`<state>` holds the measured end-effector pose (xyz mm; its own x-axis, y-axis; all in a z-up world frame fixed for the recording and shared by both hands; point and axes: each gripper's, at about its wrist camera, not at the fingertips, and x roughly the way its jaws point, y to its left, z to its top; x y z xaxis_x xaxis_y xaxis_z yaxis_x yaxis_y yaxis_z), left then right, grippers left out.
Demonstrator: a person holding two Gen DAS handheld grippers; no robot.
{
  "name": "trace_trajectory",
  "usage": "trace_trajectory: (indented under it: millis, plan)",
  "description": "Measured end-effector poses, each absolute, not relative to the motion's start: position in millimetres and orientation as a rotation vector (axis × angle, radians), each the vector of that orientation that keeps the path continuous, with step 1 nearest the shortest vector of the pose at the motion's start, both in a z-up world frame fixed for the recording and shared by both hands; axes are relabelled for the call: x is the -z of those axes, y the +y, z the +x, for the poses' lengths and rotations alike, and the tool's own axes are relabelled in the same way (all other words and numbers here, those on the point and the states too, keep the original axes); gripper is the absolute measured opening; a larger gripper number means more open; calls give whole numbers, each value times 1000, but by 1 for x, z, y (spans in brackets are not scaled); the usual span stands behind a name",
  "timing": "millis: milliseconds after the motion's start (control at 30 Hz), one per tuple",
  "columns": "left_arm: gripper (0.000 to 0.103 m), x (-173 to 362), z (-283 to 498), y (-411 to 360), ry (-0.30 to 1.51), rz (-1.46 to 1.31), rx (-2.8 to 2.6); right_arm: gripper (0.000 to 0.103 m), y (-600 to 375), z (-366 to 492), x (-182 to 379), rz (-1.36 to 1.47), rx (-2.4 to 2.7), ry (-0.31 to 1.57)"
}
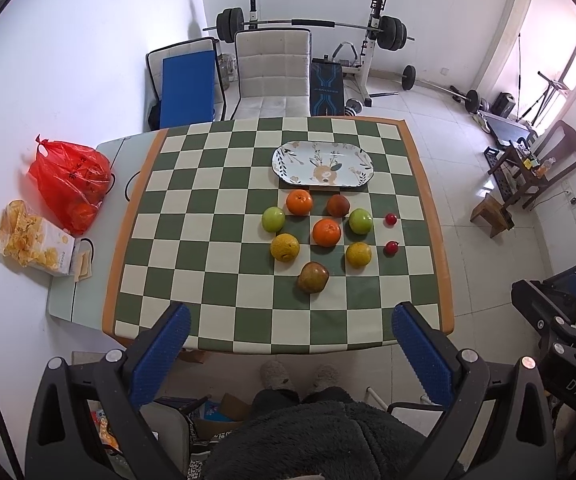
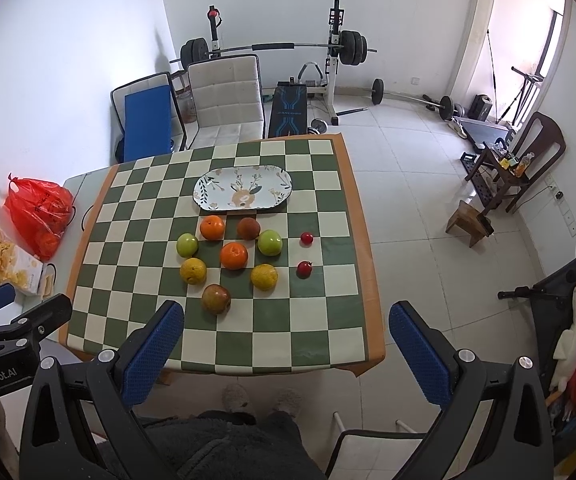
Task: Organize fruits
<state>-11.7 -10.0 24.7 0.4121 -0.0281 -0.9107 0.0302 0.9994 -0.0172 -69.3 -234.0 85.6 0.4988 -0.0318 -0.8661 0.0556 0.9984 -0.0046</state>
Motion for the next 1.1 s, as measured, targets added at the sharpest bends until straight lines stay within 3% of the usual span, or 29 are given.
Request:
trace_trajectory:
  millis: [1100]
  plan:
    - [103, -29, -12, -14, 1141, -4, 37, 103, -240, -77, -105, 31, 52, 1036]
